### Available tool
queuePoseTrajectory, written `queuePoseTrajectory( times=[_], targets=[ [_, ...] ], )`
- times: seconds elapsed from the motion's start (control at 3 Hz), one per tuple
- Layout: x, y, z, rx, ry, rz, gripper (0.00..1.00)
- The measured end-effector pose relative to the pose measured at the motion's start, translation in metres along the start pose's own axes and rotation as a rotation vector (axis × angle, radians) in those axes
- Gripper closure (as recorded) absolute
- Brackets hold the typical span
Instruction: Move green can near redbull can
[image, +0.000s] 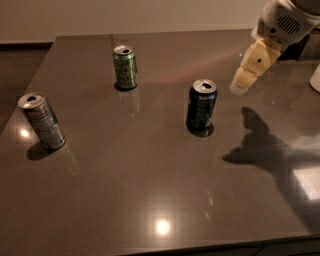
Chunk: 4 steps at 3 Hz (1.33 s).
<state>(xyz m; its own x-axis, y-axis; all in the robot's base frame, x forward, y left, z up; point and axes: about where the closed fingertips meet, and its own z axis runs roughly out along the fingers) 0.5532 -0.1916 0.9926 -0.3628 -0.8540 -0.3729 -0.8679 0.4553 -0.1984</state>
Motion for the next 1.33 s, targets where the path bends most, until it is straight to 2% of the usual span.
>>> queuePoseTrajectory(
  times=[0.33,0.67,1.33],
  targets=[
    [-0.018,-0.025,0.010,0.045,-0.030,0.051,0.00],
    [-0.047,-0.035,0.030,0.074,-0.048,0.079,0.00],
    [-0.104,-0.036,0.069,0.102,-0.059,0.158,0.00]
  ],
)
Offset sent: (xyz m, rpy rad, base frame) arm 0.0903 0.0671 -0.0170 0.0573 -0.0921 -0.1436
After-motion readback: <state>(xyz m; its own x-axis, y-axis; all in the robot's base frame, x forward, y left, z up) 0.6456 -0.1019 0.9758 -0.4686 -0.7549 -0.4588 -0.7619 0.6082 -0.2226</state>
